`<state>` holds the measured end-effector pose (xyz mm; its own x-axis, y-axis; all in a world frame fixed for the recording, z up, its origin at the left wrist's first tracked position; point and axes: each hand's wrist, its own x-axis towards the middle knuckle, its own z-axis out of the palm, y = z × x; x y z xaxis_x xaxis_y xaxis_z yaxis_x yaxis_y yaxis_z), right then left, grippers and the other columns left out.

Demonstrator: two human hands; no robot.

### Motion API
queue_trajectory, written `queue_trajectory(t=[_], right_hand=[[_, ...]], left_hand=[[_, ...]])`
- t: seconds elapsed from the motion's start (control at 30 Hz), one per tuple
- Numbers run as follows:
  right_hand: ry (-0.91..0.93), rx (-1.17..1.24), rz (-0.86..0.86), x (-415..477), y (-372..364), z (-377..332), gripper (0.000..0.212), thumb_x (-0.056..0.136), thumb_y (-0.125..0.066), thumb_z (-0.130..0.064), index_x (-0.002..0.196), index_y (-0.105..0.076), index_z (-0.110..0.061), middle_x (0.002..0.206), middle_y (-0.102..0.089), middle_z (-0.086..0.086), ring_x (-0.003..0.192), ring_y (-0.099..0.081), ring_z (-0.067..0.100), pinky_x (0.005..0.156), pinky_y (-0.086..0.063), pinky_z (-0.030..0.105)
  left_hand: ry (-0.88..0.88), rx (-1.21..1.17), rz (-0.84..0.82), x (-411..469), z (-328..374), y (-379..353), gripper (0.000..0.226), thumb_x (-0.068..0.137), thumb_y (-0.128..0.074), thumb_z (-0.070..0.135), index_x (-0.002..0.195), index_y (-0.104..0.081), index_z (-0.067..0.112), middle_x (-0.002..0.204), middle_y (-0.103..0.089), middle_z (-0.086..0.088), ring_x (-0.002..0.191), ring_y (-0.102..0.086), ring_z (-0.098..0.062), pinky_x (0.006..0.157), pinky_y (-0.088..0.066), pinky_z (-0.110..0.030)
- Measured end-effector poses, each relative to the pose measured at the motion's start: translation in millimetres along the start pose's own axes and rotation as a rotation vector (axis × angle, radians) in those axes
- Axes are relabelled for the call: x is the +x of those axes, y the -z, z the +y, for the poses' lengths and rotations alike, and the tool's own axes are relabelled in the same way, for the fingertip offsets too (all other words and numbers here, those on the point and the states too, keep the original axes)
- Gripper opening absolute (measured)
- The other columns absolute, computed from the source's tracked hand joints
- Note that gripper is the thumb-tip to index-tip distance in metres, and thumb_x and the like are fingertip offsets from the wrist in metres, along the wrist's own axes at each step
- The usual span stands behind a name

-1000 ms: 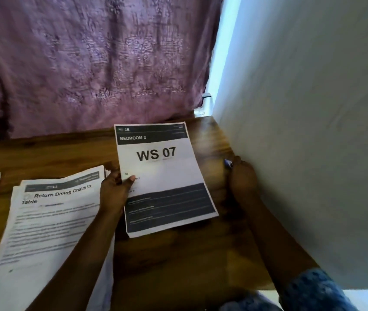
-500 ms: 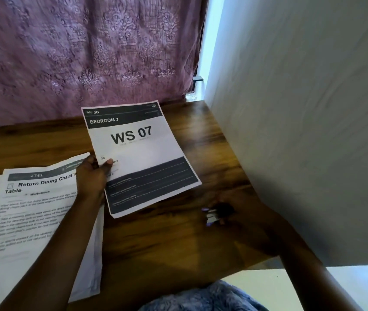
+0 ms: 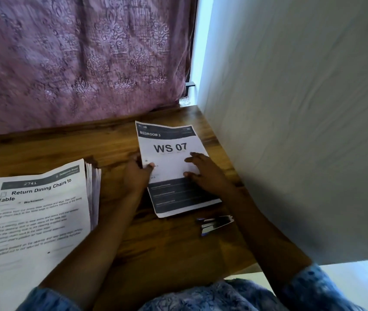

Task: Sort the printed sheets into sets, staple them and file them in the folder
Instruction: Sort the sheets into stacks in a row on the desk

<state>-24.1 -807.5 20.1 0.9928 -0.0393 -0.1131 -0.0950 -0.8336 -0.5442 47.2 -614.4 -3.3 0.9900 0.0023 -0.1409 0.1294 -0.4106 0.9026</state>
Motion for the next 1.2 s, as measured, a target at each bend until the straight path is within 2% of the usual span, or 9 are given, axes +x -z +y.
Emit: queue_trajectory(t=[0.1,0.2,0.3,0.5,0.87,0.97,1.07,1.13,1.2], right_hand=[[-0.042,-0.219,-0.038,15.6,-20.5,21.5,0.070,0.094,-0.039,-0.057,0.150,-0.018,-0.021,0.160,-0.003,0.004,0.147,-0.002,0.019,0.117,-0.003,0.039],[-0.031,-0.341,0.000,13.8,-32.4,34.4,0.083,0.086,-0.010,-0.073,0.152,-0.004,-0.023,0.159,0.005,0.004,0.147,0.004,0.019,0.115,0.005,0.037],[-0.031,-0.360,0.022,11.5,-34.5,38.7,0.093,0.075,0.007,-0.075,0.152,-0.002,-0.023,0.159,0.005,0.005,0.147,0.003,0.019,0.114,0.006,0.036],[-0.063,-0.345,0.026,9.4,-24.1,51.8,0.111,0.062,0.024,-0.082,0.152,-0.002,-0.022,0.159,0.003,0.005,0.147,0.001,0.021,0.116,0.004,0.039],[-0.110,-0.329,0.023,0.9,-9.6,49.8,0.112,0.060,0.013,-0.086,0.151,-0.002,-0.023,0.160,0.003,0.004,0.147,0.002,0.020,0.116,0.002,0.047],[-0.051,-0.212,0.101,10.8,-8.1,12.5,0.089,0.082,-0.018,-0.074,0.151,-0.011,-0.019,0.159,-0.005,0.006,0.146,-0.005,0.022,0.116,-0.004,0.047],[0.065,-0.051,0.196,17.3,-18.7,-49.8,0.064,0.092,-0.053,-0.043,0.145,-0.033,-0.013,0.152,-0.029,0.010,0.140,-0.026,0.026,0.112,-0.022,0.041],[0.089,0.041,0.190,14.5,-33.8,-93.7,0.051,0.093,-0.056,-0.031,0.138,-0.042,-0.011,0.142,-0.043,0.011,0.132,-0.038,0.027,0.106,-0.030,0.035],[0.081,0.119,0.121,11.5,-58.0,-129.5,0.043,0.093,-0.056,-0.029,0.131,-0.047,-0.012,0.133,-0.050,0.008,0.124,-0.046,0.026,0.100,-0.035,0.031]], left_hand=[[-0.258,0.389,-0.006,-2.9,-6.3,-5.5,0.079,0.087,-0.067,0.034,0.150,-0.021,0.020,0.149,-0.037,-0.014,0.128,-0.044,-0.035,0.098,-0.041,-0.049],[-0.383,0.820,-0.183,0.9,-19.7,-10.4,0.085,0.088,-0.050,0.060,0.153,-0.009,0.026,0.161,-0.003,-0.006,0.147,-0.008,-0.031,0.115,-0.015,-0.051],[-0.389,0.910,-0.343,1.6,-26.6,-17.3,0.072,0.094,-0.030,0.062,0.153,-0.006,0.029,0.161,0.004,-0.001,0.148,0.003,-0.024,0.117,-0.001,-0.049],[-0.429,0.942,-0.374,1.1,-16.7,-31.4,0.071,0.096,-0.026,0.059,0.154,-0.004,0.024,0.161,0.003,-0.004,0.148,0.004,-0.021,0.118,0.002,-0.044],[-0.432,0.812,-0.360,-16.3,-7.7,-35.4,0.074,0.094,-0.036,0.060,0.154,-0.010,0.023,0.162,-0.004,-0.005,0.148,-0.002,-0.022,0.118,0.001,-0.042],[-0.427,0.718,-0.234,-22.0,5.2,-4.4,0.071,0.093,-0.045,0.056,0.152,-0.018,0.026,0.160,-0.016,-0.002,0.147,-0.012,-0.022,0.118,-0.006,-0.044],[-0.457,0.558,-0.085,-28.1,-2.9,58.7,0.062,0.091,-0.044,0.056,0.144,-0.038,0.025,0.152,-0.036,0.000,0.141,-0.030,-0.021,0.117,-0.020,-0.050],[-0.491,0.508,0.040,-30.6,-22.1,106.0,0.058,0.088,-0.041,0.054,0.135,-0.052,0.022,0.141,-0.051,-0.003,0.130,-0.046,-0.024,0.107,-0.034,-0.052],[-0.415,0.580,0.138,-35.9,-45.1,148.9,0.055,0.091,-0.042,0.052,0.134,-0.054,0.021,0.139,-0.053,-0.005,0.129,-0.048,-0.025,0.108,-0.035,-0.053]])
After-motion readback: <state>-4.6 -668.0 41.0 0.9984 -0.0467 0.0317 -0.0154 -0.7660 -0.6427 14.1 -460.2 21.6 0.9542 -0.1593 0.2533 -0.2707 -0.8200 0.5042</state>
